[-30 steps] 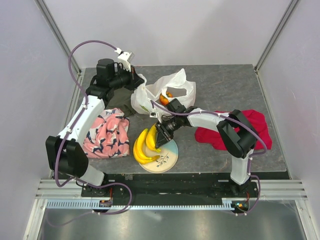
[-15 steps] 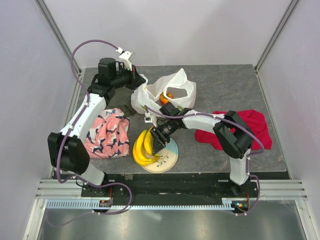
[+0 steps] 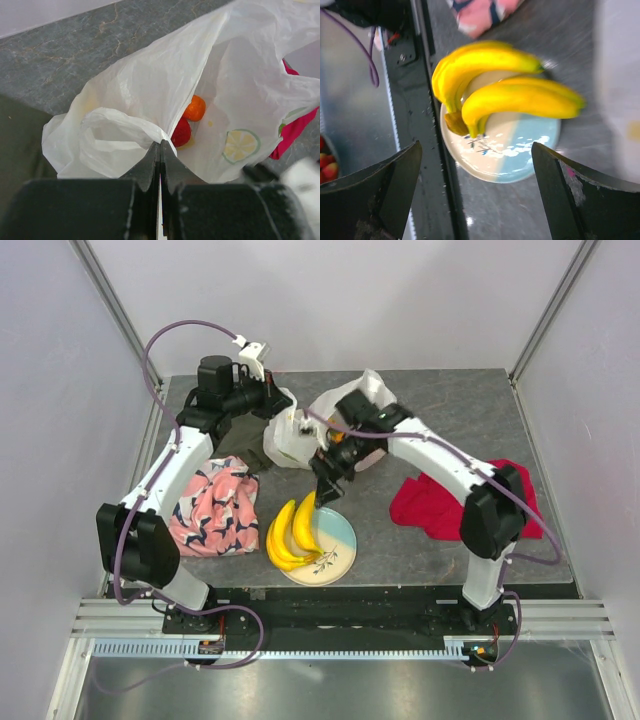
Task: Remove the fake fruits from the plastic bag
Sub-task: Adjust the fake fruit on the plate, then adjust the plastic bag at the center of the board.
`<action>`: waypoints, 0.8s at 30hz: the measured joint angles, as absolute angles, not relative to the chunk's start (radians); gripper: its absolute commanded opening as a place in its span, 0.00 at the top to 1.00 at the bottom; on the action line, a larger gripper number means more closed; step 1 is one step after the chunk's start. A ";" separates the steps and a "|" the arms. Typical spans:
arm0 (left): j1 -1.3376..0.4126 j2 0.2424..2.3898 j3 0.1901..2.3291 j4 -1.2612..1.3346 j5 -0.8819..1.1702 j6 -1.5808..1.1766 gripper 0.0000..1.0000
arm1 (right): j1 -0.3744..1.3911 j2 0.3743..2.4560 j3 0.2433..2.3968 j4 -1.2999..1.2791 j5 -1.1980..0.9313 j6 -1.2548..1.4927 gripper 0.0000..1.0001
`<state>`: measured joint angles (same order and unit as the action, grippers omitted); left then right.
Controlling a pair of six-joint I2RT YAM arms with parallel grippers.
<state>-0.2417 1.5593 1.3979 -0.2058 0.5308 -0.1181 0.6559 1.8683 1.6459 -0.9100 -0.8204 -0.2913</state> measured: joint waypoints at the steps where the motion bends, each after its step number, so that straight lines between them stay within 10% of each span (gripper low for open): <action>1: -0.243 1.559 1.398 -0.206 0.531 -0.119 0.98 | 0.641 1.853 1.689 -0.932 -0.807 -0.307 0.02; 6: -0.255 1.546 1.375 -0.200 0.534 -0.123 0.98 | 0.545 1.774 1.911 -0.986 -0.770 -0.356 0.03; 13: -0.273 1.461 1.265 -0.224 0.557 -0.124 0.98 | 0.525 1.752 1.755 -0.857 -0.644 -0.369 0.36; 24: -0.336 1.248 1.129 -0.312 0.559 -0.058 0.98 | 0.476 1.786 1.477 -0.682 -0.300 -0.281 0.26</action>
